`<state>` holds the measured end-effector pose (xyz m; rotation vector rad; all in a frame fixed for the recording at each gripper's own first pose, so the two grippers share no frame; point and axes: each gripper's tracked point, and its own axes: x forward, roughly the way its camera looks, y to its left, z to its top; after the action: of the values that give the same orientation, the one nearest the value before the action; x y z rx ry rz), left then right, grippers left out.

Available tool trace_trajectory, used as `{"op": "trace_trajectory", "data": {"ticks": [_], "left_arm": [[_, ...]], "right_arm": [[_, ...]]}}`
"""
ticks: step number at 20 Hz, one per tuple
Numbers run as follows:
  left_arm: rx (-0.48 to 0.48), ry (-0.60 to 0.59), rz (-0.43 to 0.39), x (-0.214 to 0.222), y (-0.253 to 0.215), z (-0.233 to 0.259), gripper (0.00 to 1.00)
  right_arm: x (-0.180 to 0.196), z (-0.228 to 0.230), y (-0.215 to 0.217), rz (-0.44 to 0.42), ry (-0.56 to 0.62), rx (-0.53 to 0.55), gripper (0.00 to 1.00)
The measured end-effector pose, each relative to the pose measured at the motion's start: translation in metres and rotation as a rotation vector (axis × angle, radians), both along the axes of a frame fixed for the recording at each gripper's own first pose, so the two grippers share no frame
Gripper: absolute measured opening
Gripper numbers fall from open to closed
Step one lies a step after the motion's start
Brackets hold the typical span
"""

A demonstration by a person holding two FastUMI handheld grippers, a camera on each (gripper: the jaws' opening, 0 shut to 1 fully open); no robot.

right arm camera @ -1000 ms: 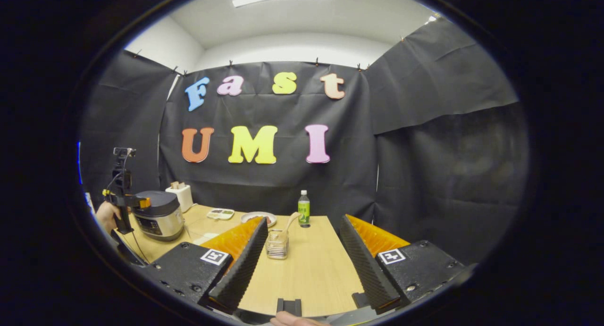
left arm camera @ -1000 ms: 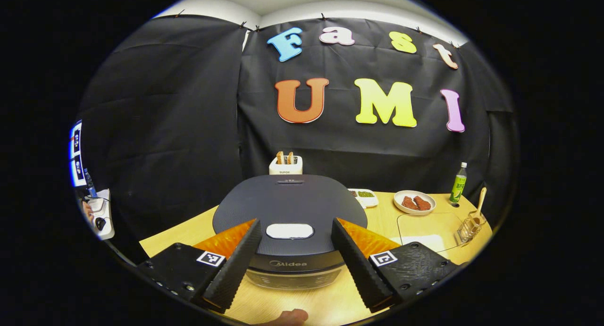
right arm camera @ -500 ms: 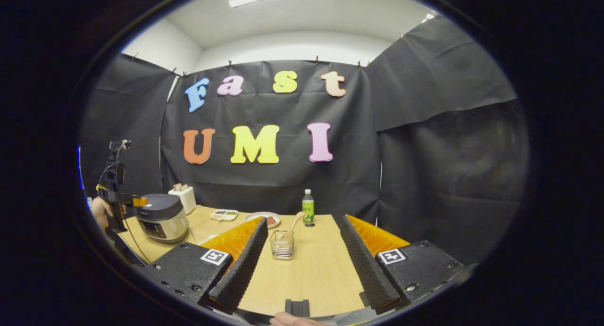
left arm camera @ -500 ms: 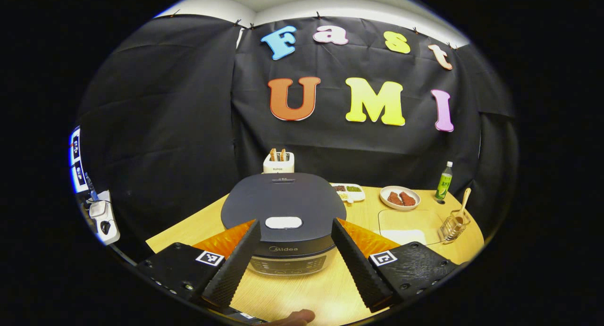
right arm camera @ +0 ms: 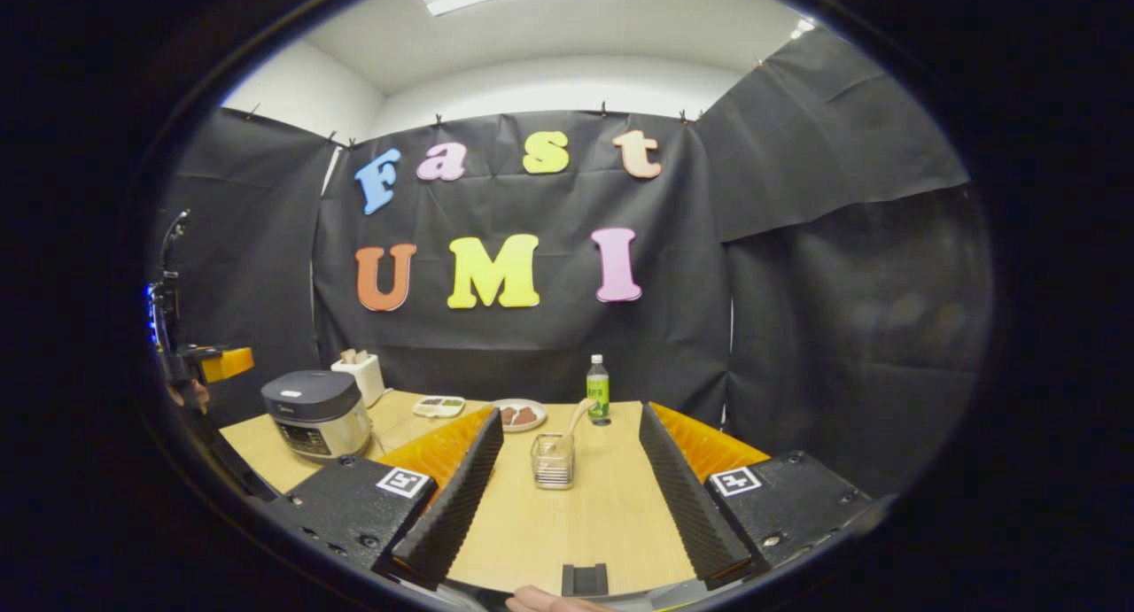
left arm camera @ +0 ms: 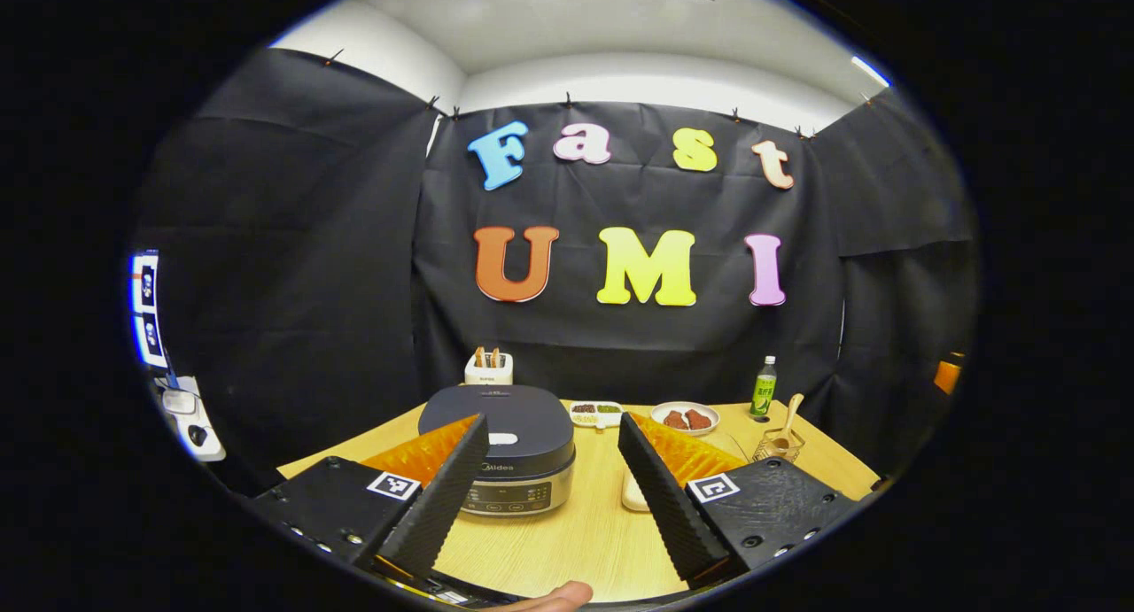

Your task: Close the left gripper, press the button to open the rice cooker; take a wooden spoon from the chopstick holder with the right hand, scoop a spoonful of rice and pour it into the rice cooker, then put the wooden spoon back into the chopstick holder.

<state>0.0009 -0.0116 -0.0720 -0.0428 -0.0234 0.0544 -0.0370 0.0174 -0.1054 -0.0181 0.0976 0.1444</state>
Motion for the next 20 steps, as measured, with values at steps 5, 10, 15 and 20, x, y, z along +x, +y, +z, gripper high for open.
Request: {"op": "trace_trajectory", "data": {"ticks": [5,10,15,20], "left_arm": [[0.023,-0.042,-0.011,-0.034,-0.015,0.013,0.94],[0.028,-0.047,0.002,-0.051,-0.011,0.02,0.94],[0.026,-0.091,-0.028,-0.074,-0.018,0.027,0.94],[0.021,-0.101,-0.046,-0.075,-0.019,0.028,0.94]], "right_arm": [[-0.007,0.011,0.033,0.044,-0.021,-0.015,1.0],[-0.018,0.023,0.064,0.097,-0.058,-0.036,1.0],[-0.015,0.01,0.076,0.105,-0.039,-0.063,1.0],[-0.016,0.007,0.071,0.097,-0.04,-0.054,0.98]]}}
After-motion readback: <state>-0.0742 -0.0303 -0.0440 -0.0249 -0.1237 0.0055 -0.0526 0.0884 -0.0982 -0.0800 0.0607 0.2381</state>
